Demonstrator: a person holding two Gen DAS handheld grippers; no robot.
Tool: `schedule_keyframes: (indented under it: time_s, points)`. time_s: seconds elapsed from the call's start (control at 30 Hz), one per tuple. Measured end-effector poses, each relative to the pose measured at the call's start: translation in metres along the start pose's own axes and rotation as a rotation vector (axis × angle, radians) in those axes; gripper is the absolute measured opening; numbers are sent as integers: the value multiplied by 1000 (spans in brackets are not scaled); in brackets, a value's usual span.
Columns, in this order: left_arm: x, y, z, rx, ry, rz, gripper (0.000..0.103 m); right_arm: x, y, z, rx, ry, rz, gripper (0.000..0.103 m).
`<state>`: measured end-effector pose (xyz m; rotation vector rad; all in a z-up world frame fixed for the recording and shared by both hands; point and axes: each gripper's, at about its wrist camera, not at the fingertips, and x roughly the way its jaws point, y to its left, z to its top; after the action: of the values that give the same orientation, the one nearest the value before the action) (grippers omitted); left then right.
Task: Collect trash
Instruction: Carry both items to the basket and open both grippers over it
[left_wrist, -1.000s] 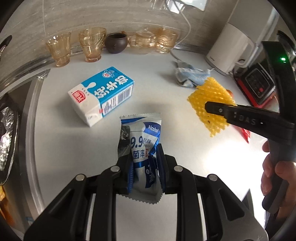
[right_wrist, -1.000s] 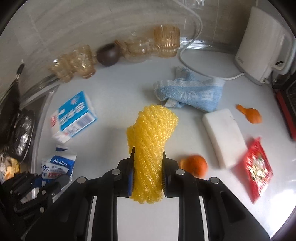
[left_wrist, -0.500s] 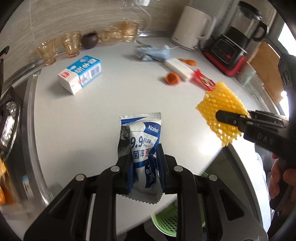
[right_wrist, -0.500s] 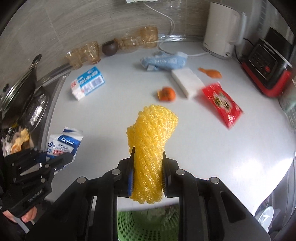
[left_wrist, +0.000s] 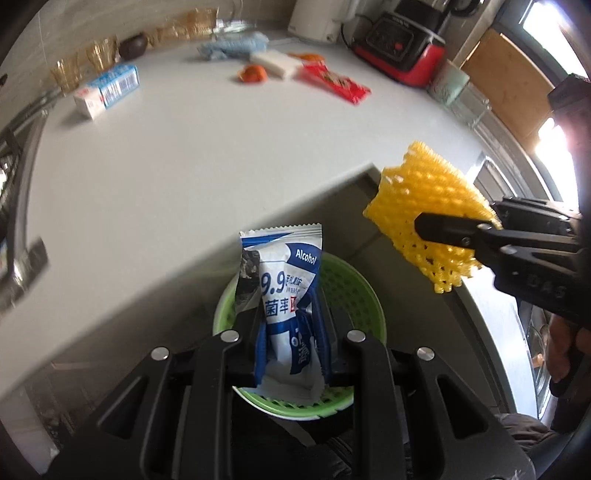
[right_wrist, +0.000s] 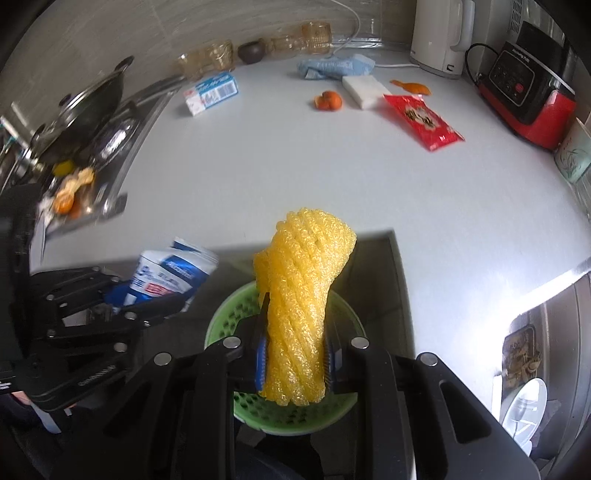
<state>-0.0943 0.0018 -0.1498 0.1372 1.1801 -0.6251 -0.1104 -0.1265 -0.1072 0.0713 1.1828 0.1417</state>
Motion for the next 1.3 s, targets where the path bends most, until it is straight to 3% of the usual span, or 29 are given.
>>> schedule_keyframes:
  time_s: [0.27, 0.63, 0.73, 0.8, 1.0, 1.13, 1.3]
  points:
    - [17, -35, -22, -25, 37, 8, 21, -10, -18, -28, -46, 7, 15, 23]
    - [21, -51, -27, -26, 40, 45, 21, -15, -26, -42, -65, 4, 35, 25]
    - [24, -55, -27, -18, 50, 63, 36, -18, -28, -43, -60, -8, 37, 25]
    - [25, -59, -27, -8, 49, 89, 55, -19, -29, -44, -60, -9, 36, 25]
    - [21, -66, -25, 38, 26, 126, 79, -18, -33, -45, -57, -12, 36, 25]
    - [13, -59, -20, 16, -2, 193, 89, -19, -33, -44, -54, -16, 46, 25]
    - [-9, -25, -14, -93, -58, 271, 94, -19, -30, -42, -60, -20, 61, 26]
